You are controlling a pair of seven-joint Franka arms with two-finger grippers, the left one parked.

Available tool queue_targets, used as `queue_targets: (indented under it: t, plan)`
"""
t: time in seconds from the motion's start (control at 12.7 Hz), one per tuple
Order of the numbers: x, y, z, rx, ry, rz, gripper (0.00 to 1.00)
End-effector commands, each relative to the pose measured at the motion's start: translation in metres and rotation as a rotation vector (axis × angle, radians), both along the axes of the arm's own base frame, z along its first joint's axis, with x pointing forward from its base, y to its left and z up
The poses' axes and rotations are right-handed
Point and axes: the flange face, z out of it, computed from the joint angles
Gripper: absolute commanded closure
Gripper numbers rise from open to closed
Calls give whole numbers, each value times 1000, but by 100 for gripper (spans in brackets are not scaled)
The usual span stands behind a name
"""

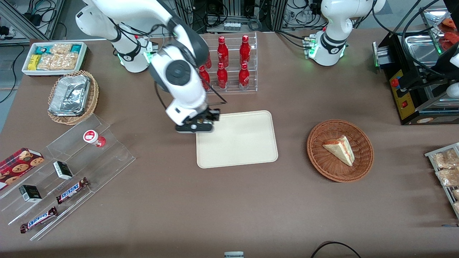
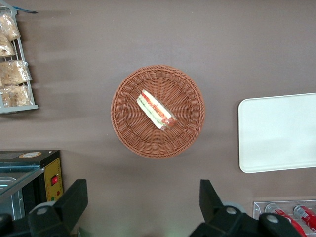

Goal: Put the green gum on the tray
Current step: 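Carry the gum tub with the right gripper over the cream tray, then lower the gum tub onto the tray and open the right gripper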

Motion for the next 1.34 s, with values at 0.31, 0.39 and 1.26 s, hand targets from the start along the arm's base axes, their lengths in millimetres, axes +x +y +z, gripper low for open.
queue_targets:
  t: [0.31, 0.39, 1.26]
  plan:
    - [-12, 94, -107, -46, -95, -104, 100]
    - [-17, 102, -112, -29, -105, -98, 100]
    - [-19, 102, -143, -30, -88, -110, 0]
